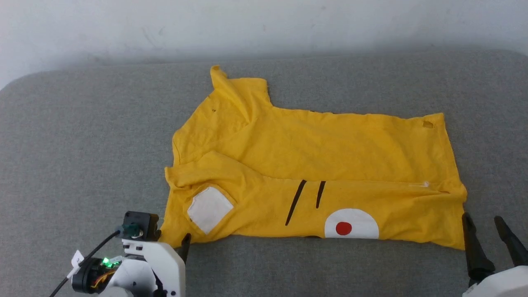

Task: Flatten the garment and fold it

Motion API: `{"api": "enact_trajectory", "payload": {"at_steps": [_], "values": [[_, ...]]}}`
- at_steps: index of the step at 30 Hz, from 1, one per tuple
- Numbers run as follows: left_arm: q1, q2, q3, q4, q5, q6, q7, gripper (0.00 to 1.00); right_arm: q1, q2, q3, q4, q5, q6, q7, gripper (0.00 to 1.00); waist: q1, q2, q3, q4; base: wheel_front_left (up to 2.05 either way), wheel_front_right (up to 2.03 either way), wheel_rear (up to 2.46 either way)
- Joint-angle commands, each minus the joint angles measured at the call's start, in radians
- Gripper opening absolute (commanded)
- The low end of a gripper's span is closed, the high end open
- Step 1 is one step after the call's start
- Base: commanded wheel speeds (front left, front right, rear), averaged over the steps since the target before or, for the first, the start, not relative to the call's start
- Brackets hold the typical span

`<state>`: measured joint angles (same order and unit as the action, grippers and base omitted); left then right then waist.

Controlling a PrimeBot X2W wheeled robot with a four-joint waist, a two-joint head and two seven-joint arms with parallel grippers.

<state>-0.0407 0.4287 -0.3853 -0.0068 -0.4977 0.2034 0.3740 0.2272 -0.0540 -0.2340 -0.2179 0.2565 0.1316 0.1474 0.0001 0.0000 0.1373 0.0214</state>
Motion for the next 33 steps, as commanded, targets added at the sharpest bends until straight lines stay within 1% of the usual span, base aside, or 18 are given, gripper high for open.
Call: {"api": "enact_trajectory", "payload": {"at_steps": [1,4,7,9,10,11,12,15,17,22,26,29,33], "values": [[-0.038,0.014,-0.018,0.031,0.03,0.005,0.027,1.0,-0.019,0.004,0.007,0.006,0.005,-0.001,-0.004,1.0,-0.0001,0.0,0.035,-0.013,0.0,0.0,0.0],[-0.07,0.024,-0.034,0.078,0.058,0.022,0.071,1.0,-0.03,0.004,0.014,0.011,0.004,-0.001,-0.004,1.0,-0.0001,0.0,0.056,-0.016,0.0,0.0,0.0],[-0.09,0.01,-0.031,0.131,0.052,0.044,0.107,1.0,-0.041,0.004,0.019,0.015,0.002,-0.001,-0.006,1.0,-0.0001,0.0,0.074,-0.015,0.0,0.0,0.0],[-0.092,-0.016,-0.014,0.159,0.018,0.066,0.139,1.0,-0.048,0.004,0.024,0.017,-0.002,-0.001,-0.004,1.0,-0.0001,0.0,0.081,-0.014,0.0,0.0,0.0],[-0.09,-0.025,-0.012,0.167,0.001,0.068,0.157,0.94,-0.053,0.004,0.028,0.018,-0.003,-0.001,-0.002,1.0,-0.0001,0.0,0.083,-0.014,0.0,0.0,0.0],[-0.088,-0.03,-0.013,0.172,-0.01,0.066,0.171,0.44,-0.058,0.002,0.032,0.019,-0.005,-0.001,0.0,1.0,-0.0001,0.0,0.085,-0.014,0.0,0.0,0.0],[-0.085,-0.038,-0.01,0.172,-0.025,0.065,0.179,0.0,-0.064,-0.002,0.037,0.02,-0.005,-0.001,0.003,1.0,-0.0001,0.0,0.086,-0.014,0.0,0.0,0.0],[-0.076,-0.051,-0.002,0.164,-0.053,0.062,0.188,0.0,-0.081,-0.017,0.047,0.018,-0.005,-0.001,0.008,1.0,-0.0001,0.0,0.086,-0.014,0.0,0.0,0.0],[-0.065,-0.064,0.018,0.144,-0.077,0.066,0.172,0.0,-0.101,-0.038,0.053,0.016,-0.003,-0.001,0.015,1.0,-0.0001,0.0,0.086,-0.014,0.0,0.0,0.0],[-0.022,-0.073,0.06,0.077,-0.107,0.083,0.121,0.0,-0.142,-0.099,0.045,0.009,0.006,-0.001,0.054,1.0,-0.0001,0.0,0.089,-0.013,0.0,0.0,0.0],[0.019,-0.075,0.078,0.015,-0.12,0.096,0.099,0.0,-0.131,-0.106,-0.017,0.009,0.013,-0.001,0.169,1.0,-0.0001,0.0,0.101,-0.005,0.0,0.0,0.0],[0.038,-0.076,0.082,-0.019,-0.123,0.104,0.091,0.0,-0.115,-0.11,-0.049,0.035,0.011,-0.001,0.259,1.0,-0.0001,0.0,0.114,0.003,0.0,0.0,0.0],[0.045,-0.079,0.083,-0.044,-0.125,0.11,0.086,0.0,-0.094,-0.1,-0.059,0.068,0.003,-0.001,0.325,1.0,-0.0001,0.0,0.129,0.012,0.0,0.0,0.0]]}}
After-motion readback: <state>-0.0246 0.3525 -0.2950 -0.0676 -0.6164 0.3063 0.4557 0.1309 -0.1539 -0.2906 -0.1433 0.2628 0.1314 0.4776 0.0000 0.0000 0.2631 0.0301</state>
